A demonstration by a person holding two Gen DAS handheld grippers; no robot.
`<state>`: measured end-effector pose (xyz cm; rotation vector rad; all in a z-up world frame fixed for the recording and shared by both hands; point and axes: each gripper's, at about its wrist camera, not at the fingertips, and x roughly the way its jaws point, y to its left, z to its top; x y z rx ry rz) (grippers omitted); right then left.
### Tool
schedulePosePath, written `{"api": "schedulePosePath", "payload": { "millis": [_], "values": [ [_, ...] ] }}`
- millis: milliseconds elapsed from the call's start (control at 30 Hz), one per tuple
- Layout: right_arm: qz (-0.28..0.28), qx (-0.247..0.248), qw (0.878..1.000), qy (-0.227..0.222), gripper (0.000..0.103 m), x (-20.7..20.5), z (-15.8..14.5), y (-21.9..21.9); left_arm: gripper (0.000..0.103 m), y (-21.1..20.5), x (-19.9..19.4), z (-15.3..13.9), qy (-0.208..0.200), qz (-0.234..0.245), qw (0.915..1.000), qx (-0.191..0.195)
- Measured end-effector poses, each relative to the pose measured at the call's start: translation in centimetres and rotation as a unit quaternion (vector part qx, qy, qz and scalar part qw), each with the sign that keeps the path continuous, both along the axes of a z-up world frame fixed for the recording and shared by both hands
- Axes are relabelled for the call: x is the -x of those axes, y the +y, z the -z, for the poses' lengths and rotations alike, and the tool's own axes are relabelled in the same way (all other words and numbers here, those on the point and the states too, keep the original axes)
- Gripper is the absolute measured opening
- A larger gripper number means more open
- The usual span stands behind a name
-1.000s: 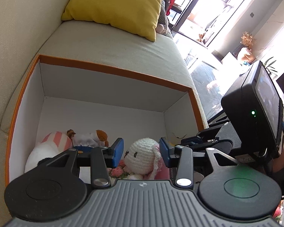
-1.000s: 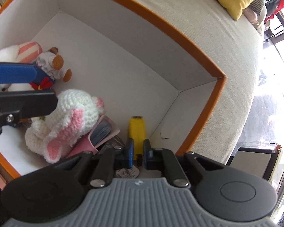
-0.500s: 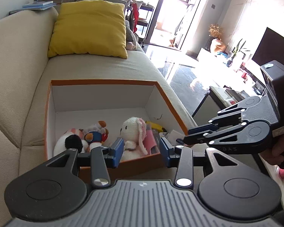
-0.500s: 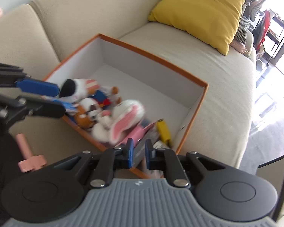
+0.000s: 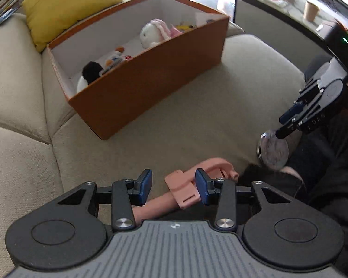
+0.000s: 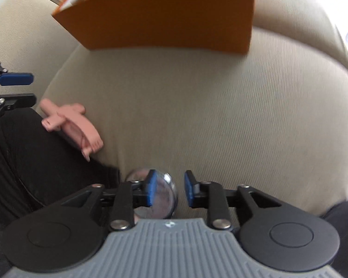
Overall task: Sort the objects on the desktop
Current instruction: 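Grasp the pink selfie stick with the left tool while the right grasps the round mirror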
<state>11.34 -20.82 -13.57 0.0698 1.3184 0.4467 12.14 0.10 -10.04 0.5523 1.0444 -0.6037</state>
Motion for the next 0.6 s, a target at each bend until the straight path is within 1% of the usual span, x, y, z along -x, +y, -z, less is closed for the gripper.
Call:
{"api": "schedulePosePath", "payload": {
  "millis": [67,100,133,200,300,367,400,500,600],
  "values": [
    [0.012,-0.003,1.0,0.018,0.039,0.5,1.3,-0.2,0.048,-0.6,0.5,0.7,0.008,0.027,0.9991,-0.032],
    [0.02,-0.014,0.999,0.024,0.042,0.7,1.7,-0.4,0.048,-0.9,0.8,1.1,0.013,0.043,0.9979,-0.047],
    [0.026,-0.022,0.999,0.025,0.044,0.9,1.8,-0.6,0.048,-1.1,1.0,1.5,0.015,0.059,0.9963,-0.061],
    [0.038,-0.029,0.999,0.024,0.045,1.1,1.9,-0.7,0.049,-1.5,1.2,1.6,0.009,0.083,0.9937,-0.076],
    [0.051,-0.04,0.997,0.031,0.049,1.4,2.1,-0.6,0.05,-2.0,0.9,1.6,0.015,0.114,0.9889,-0.094],
    [0.054,-0.044,0.997,0.036,0.05,1.6,2.6,-0.3,0.052,-2.3,0.7,1.9,0.013,0.145,0.9834,-0.108],
    [0.056,-0.043,0.997,0.034,0.052,1.6,2.7,-0.1,0.052,-2.5,0.6,2.1,0.013,0.159,0.9805,-0.114],
    [0.065,-0.046,0.996,0.036,0.057,1.6,2.9,0.2,0.052,-3.2,-0.2,3.2,0.033,0.185,0.9736,-0.129],
    [0.059,-0.034,0.997,0.029,0.058,1.9,2.9,0.9,0.052,-3.9,-0.9,3.4,0.059,0.207,0.9659,-0.144]
  ]
}}
